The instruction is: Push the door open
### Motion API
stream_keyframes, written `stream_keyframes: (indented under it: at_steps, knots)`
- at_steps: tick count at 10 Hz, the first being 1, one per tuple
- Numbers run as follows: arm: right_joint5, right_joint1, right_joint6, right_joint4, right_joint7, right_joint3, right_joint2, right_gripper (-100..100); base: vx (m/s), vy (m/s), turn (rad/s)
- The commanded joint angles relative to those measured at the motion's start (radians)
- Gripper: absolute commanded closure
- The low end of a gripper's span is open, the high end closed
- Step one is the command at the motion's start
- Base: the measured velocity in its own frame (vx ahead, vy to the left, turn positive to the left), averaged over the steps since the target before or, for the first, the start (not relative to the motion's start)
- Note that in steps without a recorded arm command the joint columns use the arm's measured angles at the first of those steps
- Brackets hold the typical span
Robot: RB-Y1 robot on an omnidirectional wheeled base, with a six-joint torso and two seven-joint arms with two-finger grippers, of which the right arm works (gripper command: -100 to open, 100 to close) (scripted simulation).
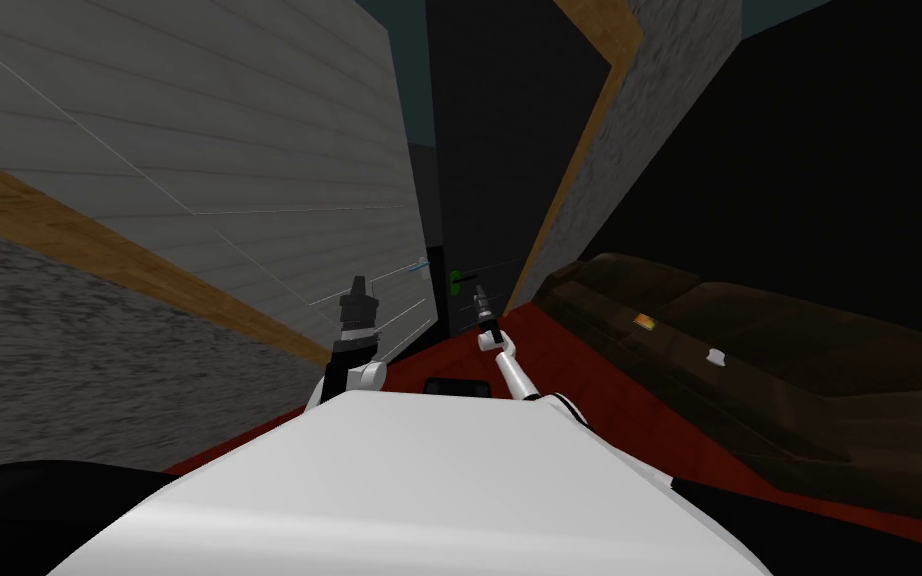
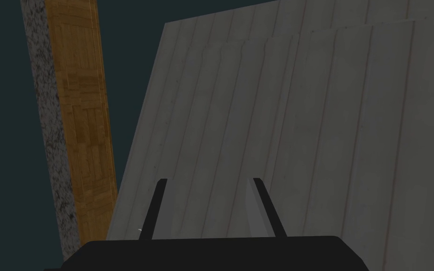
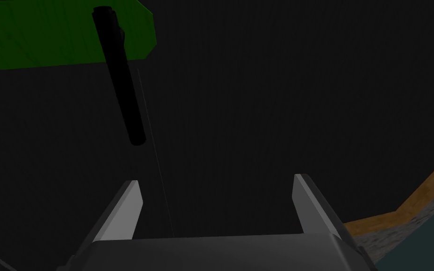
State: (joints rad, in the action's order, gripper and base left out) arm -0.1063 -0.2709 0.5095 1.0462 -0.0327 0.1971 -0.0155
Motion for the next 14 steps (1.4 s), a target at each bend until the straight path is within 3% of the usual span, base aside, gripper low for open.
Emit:
stream_keyframes:
  at_steps: [1, 4, 5, 9, 10, 14]
  knots:
    - [-0.003, -0.024, -0.002, -0.042, 0.004, 0.003, 0.002, -100, 0.038, -0.081, 0.048]
    - [-0.012, -0.092, -0.013, -0.143, 0.014, 0.025, 0.015, -100, 0.045, -0.089, 0.100]
    - [-0.012, -0.092, -0.013, -0.155, 0.014, 0.025, 0.015, -100, 0.027, -0.090, 0.052]
    - [-0.022, -0.167, -0.026, -0.279, 0.025, 0.050, 0.034, -100, 0.042, -0.107, 0.099]
    - [-0.022, -0.167, -0.026, -0.279, 0.025, 0.050, 0.034, -100, 0.030, -0.071, 0.019]
    - [-0.031, -0.232, -0.037, -0.387, 0.035, 0.071, 0.054, -100, 0.042, -0.091, 0.085]
